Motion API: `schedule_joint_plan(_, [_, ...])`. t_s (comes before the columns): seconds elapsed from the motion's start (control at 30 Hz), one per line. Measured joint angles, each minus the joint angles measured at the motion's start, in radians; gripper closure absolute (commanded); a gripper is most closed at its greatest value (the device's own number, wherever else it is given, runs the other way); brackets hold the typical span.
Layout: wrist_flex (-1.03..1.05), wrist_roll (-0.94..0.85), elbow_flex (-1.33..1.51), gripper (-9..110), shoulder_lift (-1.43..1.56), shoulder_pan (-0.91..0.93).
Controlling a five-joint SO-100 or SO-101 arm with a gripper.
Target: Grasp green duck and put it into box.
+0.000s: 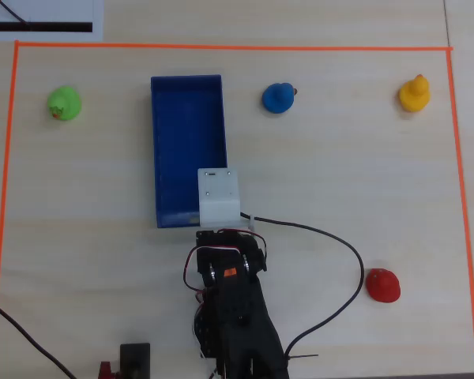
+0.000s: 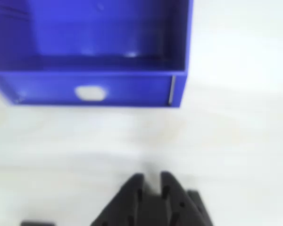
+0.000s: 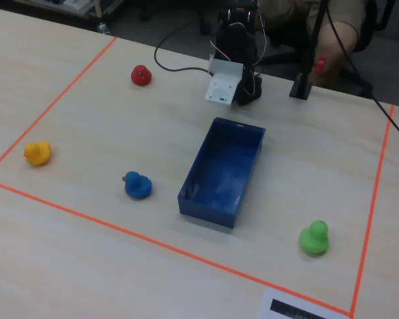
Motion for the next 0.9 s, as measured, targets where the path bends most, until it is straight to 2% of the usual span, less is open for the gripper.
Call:
schedule_joint_plan(0.17, [0.008, 0.048, -0.141, 101, -0.138, -0.112])
schedule_joint_plan(0.4, [-0.133, 0.161, -0.238, 101, -0.397, -0.287])
schedule_joint_plan(0.63, [-0.259, 0.173, -0.469, 101, -0.704, -0.278])
schedule_joint_plan(0.9, [-0.304, 0.325, -0.902, 101, -1.115, -0.35])
